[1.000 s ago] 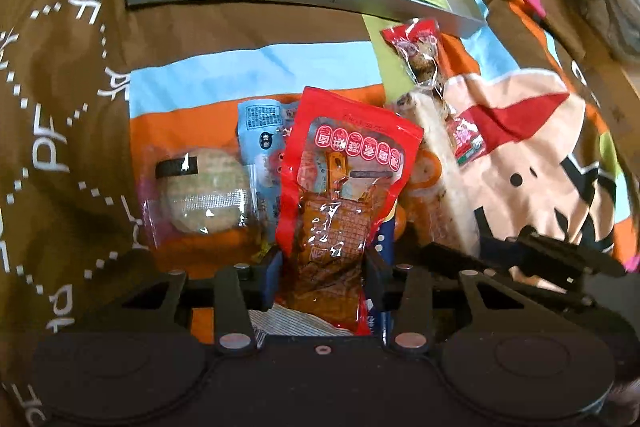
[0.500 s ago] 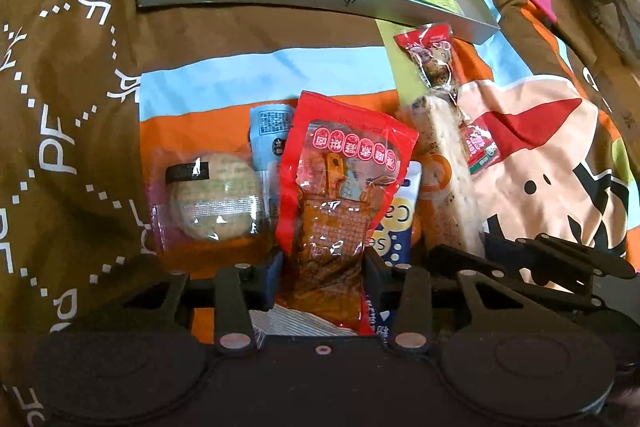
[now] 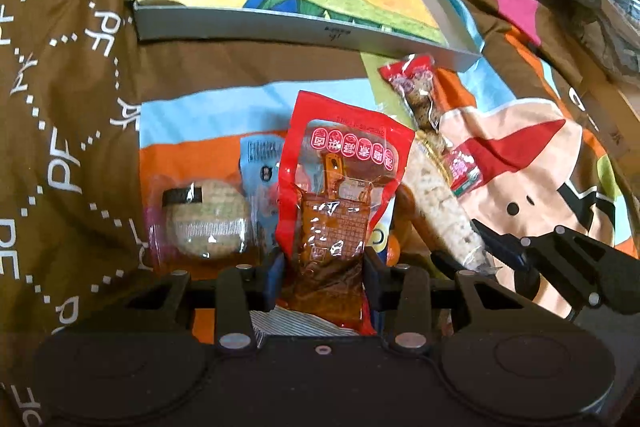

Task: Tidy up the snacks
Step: 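Carry both snacks to the grey tray and release them inside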

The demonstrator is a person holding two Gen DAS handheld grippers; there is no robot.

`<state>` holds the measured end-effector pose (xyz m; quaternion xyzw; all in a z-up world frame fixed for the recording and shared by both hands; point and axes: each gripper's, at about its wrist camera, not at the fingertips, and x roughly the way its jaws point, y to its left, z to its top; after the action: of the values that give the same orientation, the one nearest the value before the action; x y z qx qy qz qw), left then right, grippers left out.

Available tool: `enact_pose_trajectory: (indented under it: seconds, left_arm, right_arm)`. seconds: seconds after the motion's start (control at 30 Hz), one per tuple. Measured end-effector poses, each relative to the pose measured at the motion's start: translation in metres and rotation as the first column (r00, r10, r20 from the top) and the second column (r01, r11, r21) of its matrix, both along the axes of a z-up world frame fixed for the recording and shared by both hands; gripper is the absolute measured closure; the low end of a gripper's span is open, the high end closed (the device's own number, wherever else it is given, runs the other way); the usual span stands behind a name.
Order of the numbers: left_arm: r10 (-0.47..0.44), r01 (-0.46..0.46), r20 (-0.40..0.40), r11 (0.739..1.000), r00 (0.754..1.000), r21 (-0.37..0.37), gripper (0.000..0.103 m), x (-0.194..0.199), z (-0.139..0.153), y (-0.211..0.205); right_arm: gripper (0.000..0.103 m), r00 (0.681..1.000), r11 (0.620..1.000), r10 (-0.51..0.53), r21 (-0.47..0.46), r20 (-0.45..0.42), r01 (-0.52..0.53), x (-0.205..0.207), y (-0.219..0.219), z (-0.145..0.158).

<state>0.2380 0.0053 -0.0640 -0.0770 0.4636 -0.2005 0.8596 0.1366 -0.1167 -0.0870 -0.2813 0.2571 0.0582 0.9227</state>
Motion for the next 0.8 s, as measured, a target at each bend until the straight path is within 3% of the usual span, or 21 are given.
enact_pose_trajectory:
  seconds: [0.17,0.33,0.47,0.63,0.8]
  left_arm:
    - [0.022,-0.021,0.04,1.0,0.999,-0.019,0.061,-0.003,0.006,0.001]
    - [0.068,-0.064,0.091,0.997,0.994,-0.042,0.061,-0.003,0.013,0.005]
    - [0.133,-0.123,0.173,0.99,0.976,-0.071,0.061,-0.001,0.026,0.008]
    - [0.23,-0.195,0.283,0.97,0.931,-0.146,0.061,0.012,0.047,0.008]
    - [0.339,-0.28,0.386,0.939,0.858,-0.202,0.06,0.04,0.071,0.016]
  right_arm:
    - [0.074,0.994,0.986,0.053,-0.162,0.097,-0.037,-0.01,0.015,-0.006]
    - [0.074,0.988,0.981,0.052,-0.195,0.144,-0.023,-0.011,0.017,-0.003]
    - [0.074,0.978,0.982,0.042,-0.188,0.204,-0.003,-0.009,0.014,0.004]
    - [0.074,0.957,0.993,0.014,-0.115,0.29,0.02,0.003,0.007,0.02]
    - [0.074,0.928,0.999,-0.035,0.027,0.371,0.027,0.024,0.003,0.039]
